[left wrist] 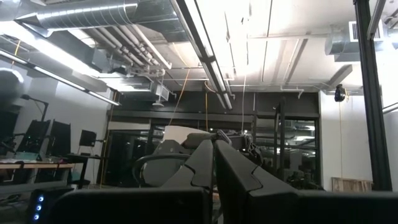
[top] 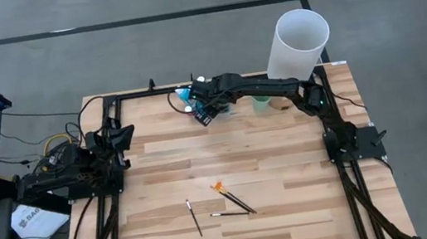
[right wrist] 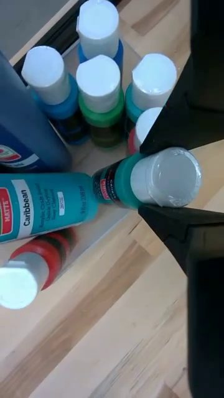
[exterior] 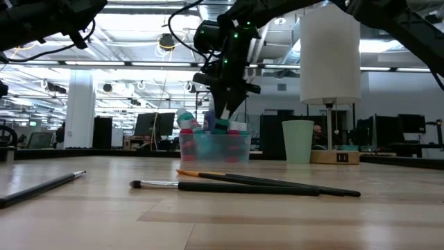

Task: Pick & Place Paint Supplies
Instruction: Put the small light blue paint bottle into the transparent bin, then adjust the large light blue paint bottle inside the transparent bin

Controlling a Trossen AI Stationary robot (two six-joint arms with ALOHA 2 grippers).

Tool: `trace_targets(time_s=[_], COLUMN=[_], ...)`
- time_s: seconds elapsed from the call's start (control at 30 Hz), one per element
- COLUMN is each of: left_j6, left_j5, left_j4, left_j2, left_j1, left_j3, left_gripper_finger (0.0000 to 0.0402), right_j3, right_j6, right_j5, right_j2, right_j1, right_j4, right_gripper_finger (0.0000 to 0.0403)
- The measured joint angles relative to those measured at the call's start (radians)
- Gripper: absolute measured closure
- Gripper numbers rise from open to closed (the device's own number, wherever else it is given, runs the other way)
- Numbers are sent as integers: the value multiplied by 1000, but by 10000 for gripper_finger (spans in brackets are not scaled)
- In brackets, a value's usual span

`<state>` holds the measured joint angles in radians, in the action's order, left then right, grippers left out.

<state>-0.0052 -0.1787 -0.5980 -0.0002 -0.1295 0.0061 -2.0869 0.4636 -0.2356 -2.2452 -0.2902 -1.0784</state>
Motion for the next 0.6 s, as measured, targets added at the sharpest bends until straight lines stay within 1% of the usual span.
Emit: trace_targets(time_s=[0.13,0.43,0.6], left_j6=[0,0,0], left_j5=[0,0,0], left_j4=[-2,-3,-3], left_j2=[0,0,0], left_j1=[0,0,0], left_j3=[0,0,0], left_gripper_finger=[400,400,400], right_j3=[0,0,0], right_j6=[-3,-3,-21], right_j5=[3,3,4], right_j2=[0,-1,-2], right_j1=[-7,-7,-10], right_j4=[2,74,112], right_gripper_finger=[278,254,256])
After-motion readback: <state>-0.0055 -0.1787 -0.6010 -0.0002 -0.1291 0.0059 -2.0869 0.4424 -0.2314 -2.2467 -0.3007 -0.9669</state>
